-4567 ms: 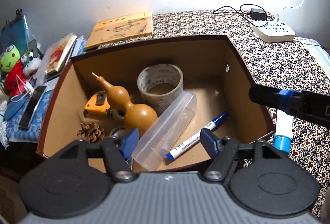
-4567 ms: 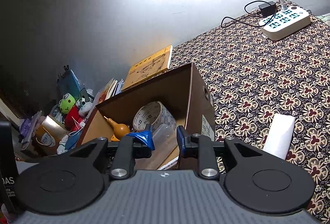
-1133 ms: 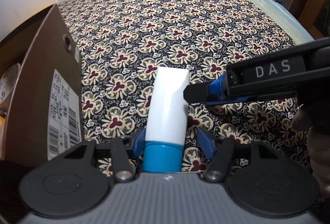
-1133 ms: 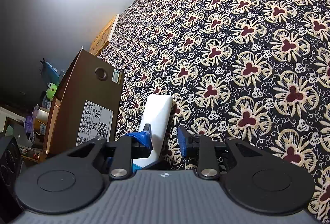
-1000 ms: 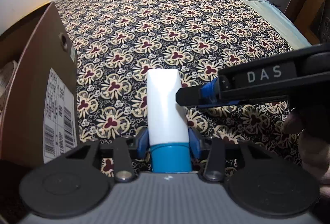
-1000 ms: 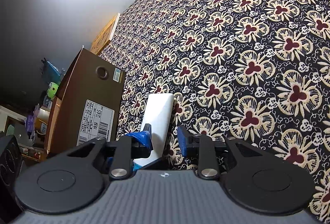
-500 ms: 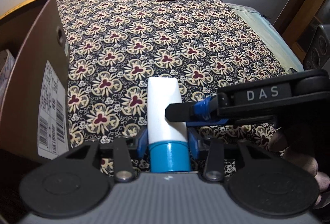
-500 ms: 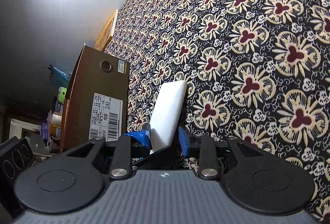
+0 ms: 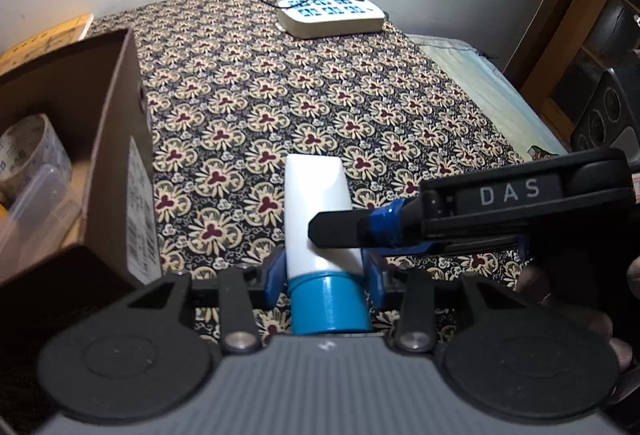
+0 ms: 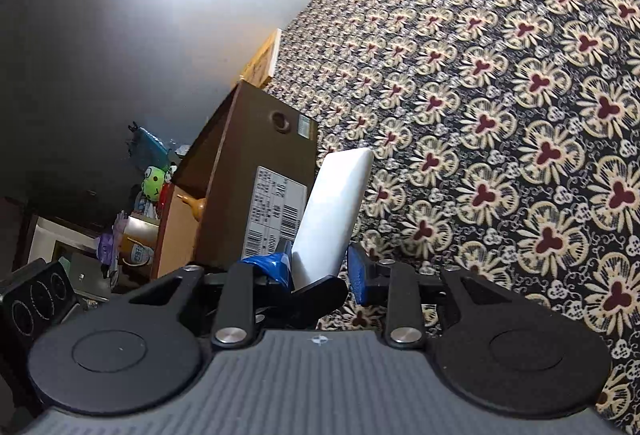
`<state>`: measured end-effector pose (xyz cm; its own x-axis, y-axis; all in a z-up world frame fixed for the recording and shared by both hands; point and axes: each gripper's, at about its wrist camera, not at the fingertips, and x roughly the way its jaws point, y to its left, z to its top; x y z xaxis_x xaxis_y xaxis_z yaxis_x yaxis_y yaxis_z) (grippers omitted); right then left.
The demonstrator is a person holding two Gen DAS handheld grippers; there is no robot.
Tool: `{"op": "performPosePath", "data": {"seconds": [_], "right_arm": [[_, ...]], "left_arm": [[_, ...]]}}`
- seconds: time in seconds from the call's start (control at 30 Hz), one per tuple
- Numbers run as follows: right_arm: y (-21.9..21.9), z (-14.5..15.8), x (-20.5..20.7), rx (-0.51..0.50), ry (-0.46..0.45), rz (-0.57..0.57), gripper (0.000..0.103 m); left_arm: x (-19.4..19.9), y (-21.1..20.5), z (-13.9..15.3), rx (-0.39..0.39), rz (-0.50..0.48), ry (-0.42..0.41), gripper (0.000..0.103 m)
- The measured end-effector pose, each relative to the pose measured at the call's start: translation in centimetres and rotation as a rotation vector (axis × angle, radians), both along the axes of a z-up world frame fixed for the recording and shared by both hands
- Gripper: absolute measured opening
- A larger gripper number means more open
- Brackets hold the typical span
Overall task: Organize rigid objects
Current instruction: 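Carry the white tube with the right gripper over the box, then lower the tube into the box and open the right gripper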
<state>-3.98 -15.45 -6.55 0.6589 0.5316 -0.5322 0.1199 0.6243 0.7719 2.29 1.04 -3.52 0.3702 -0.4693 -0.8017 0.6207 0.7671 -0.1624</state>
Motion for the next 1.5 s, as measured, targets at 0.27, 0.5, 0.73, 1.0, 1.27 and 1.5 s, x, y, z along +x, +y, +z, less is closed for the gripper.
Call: {"op": "performPosePath", "data": {"seconds": [0.27, 0.5, 0.73, 1.0, 1.27, 1.5], "right_arm": [[4.9, 4.7, 3.0, -0.033, -0.150, 0.033, 0.013], [9.8, 6.2, 7.0, -0.096, -0.209, 0.081, 0.013], [13.4, 5.3, 10.1, -0.192, -0.173, 0.095, 0.013], [15.7, 3.9, 12.2, -0.313, -0.101, 0.065, 0.013], [18.0, 3.9, 13.0, -0.550, -0.128, 0.033, 0.009], [17.9, 3.6, 13.1, -0.558, -0.140, -0.021, 0.008]], "left_arm": [[0.5, 5.0, 5.3, -0.063, 0.022, -0.129, 0.040], [3.3, 10.2, 8.0, -0.084, 0.066, -0.196, 0.037], [6.7, 13.5, 6.8, -0.088, 0.077, -0.163, 0.037], [10.3, 14.8, 3.5, -0.083, 0.051, -0.063, 0.037], [12.4, 14.5, 1.8, -0.074, 0.035, -0.005, 0.039], [13.4, 15.5, 0.9, -0.064, 0.056, 0.017, 0.035]]}}
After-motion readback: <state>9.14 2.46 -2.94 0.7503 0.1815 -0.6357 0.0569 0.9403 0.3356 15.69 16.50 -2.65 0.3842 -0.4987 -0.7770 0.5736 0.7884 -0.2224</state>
